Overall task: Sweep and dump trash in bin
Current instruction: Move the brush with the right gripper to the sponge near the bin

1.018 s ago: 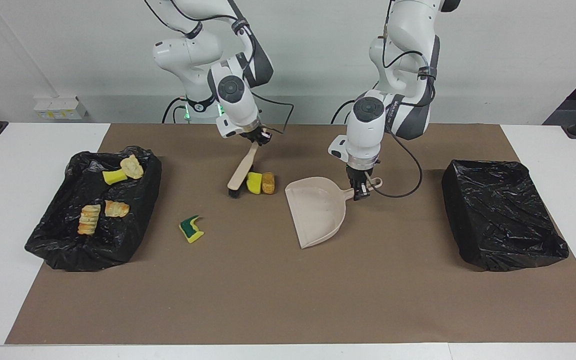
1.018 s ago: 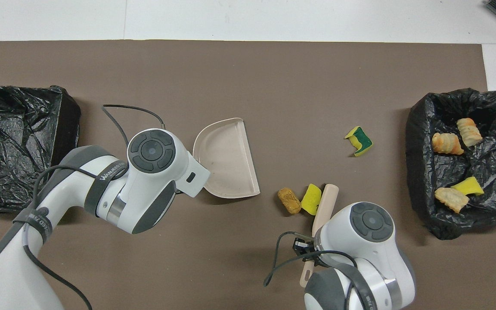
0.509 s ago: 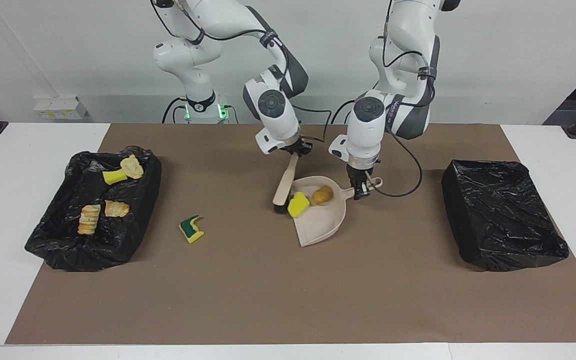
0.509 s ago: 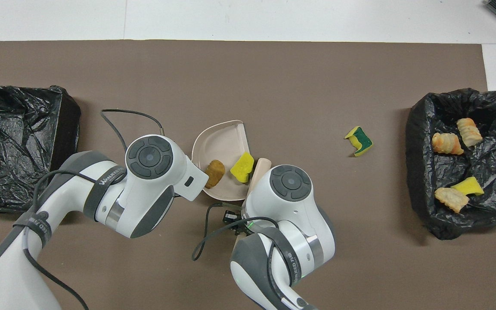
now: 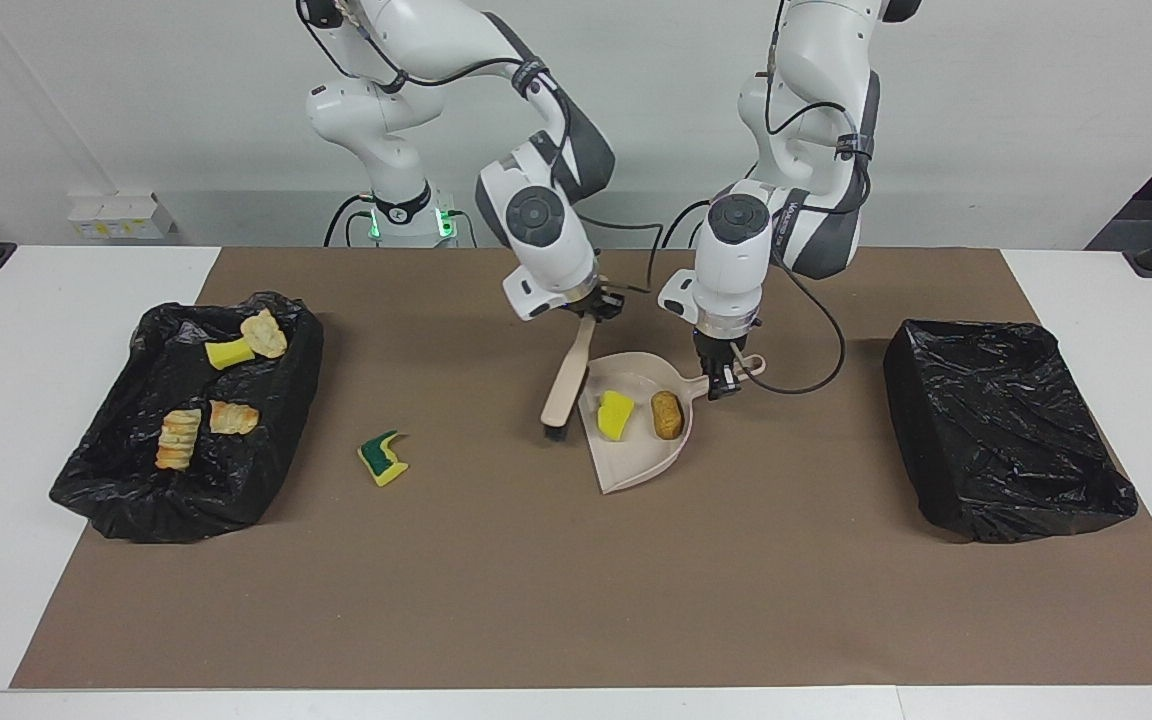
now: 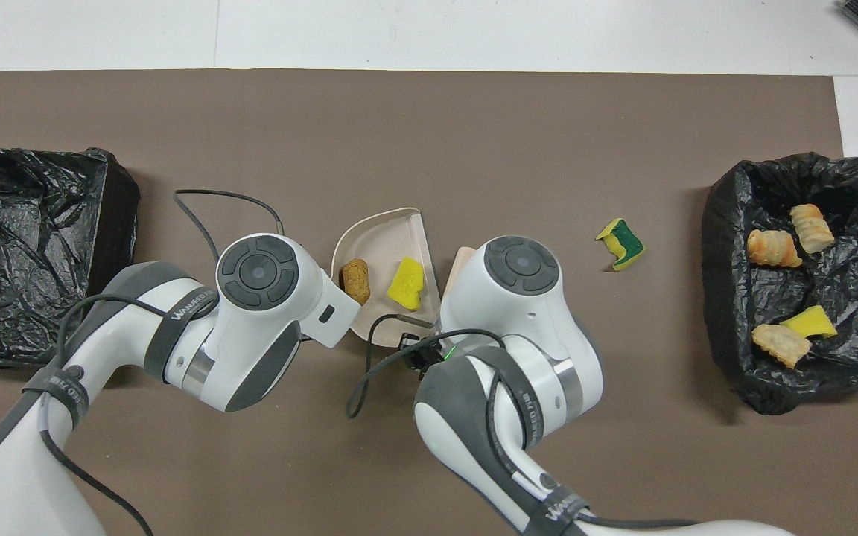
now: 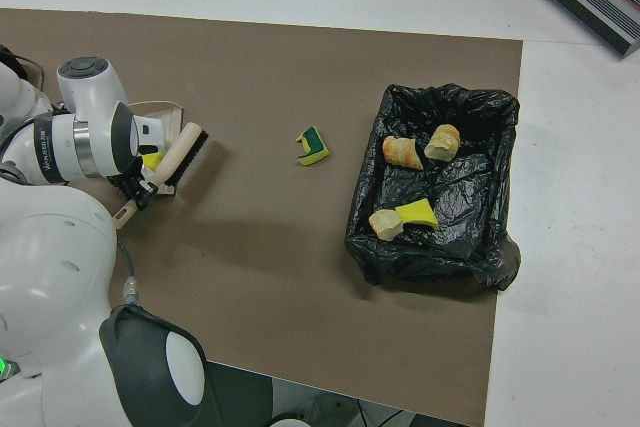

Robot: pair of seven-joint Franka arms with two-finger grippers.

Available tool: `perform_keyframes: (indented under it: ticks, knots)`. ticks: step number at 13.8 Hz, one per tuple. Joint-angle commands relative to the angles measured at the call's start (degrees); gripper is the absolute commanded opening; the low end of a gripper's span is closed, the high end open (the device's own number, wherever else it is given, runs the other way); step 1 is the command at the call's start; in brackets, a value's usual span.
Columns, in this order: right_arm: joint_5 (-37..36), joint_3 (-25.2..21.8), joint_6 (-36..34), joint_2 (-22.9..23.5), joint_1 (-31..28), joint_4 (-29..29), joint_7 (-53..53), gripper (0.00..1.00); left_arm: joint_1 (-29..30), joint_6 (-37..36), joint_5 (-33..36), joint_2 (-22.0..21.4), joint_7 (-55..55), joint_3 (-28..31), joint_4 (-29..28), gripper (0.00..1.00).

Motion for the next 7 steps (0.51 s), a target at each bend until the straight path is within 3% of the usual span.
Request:
perform_keyframes:
  ticks: [1,5,7]
  knots:
    - [-5.6,0.5,-4.3,-0.7,-5.2,1.0,-1.8,0.0,-0.3,0.9,1.2,-1.9,0.4,0.4,-2.5,0.0]
    - [-23.2,0.6,-13.9,0.5,-10.7,5.2,-9.9,0.0,-0.3,0.9,1.2,-1.9,0.4,0.4,-2.5,0.0]
    - [-29.3,0.5,-15.5,0.7,-12.4,4.7,-13.6,0.0,-0.3,0.9,1.2,-1.9,0.4,0.4,-2.5,0.0]
